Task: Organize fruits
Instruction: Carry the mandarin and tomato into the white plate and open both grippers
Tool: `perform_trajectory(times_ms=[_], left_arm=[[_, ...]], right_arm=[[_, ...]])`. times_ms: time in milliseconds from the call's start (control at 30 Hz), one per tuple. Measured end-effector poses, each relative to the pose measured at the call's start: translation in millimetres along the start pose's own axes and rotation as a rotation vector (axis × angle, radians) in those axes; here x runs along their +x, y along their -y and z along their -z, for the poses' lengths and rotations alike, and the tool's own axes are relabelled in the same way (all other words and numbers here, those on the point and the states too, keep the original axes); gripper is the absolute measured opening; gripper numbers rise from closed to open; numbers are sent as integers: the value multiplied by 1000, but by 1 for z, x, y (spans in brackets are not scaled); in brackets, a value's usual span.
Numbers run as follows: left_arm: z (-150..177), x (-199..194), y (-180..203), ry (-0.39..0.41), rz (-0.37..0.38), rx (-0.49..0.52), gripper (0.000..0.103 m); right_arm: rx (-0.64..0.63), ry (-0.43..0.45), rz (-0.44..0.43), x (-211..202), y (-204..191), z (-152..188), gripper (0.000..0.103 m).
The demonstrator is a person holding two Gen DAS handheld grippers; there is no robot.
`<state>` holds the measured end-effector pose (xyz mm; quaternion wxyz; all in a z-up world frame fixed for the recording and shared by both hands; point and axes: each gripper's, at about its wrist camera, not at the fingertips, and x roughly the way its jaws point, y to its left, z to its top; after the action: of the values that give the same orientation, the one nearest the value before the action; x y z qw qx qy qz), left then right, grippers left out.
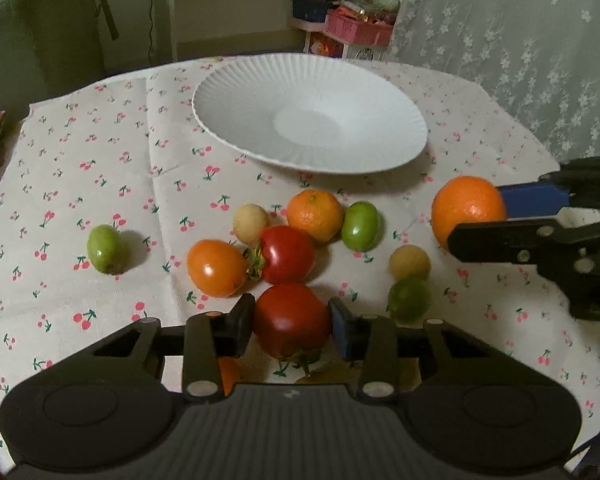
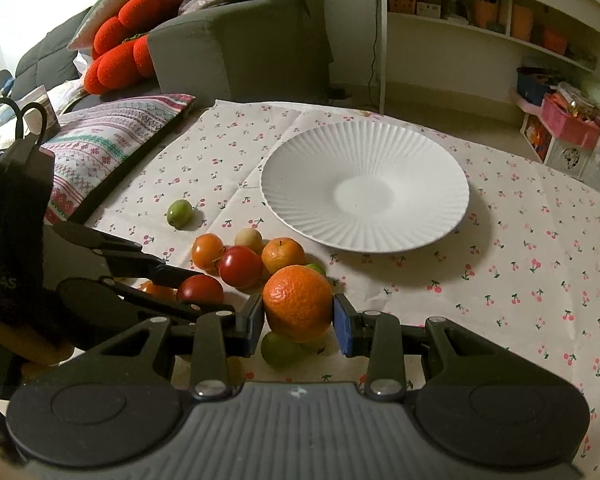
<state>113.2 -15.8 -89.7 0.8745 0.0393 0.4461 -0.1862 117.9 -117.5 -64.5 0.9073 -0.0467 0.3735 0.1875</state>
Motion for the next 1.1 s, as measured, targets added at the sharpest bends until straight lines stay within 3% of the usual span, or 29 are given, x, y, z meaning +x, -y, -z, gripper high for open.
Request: perform_trajectory(times_ms=[167, 667, 1100], left_arm=[[-8, -14, -2, 45, 27, -31, 25], [-56, -19, 3, 143, 0, -54, 25], [-94, 18, -3, 141, 10, -138, 25]], right_arm=[[-10, 9, 10, 0, 0, 0, 33], [1, 70, 63, 11, 11, -21, 33], [52, 116, 127, 34, 31, -44, 33]])
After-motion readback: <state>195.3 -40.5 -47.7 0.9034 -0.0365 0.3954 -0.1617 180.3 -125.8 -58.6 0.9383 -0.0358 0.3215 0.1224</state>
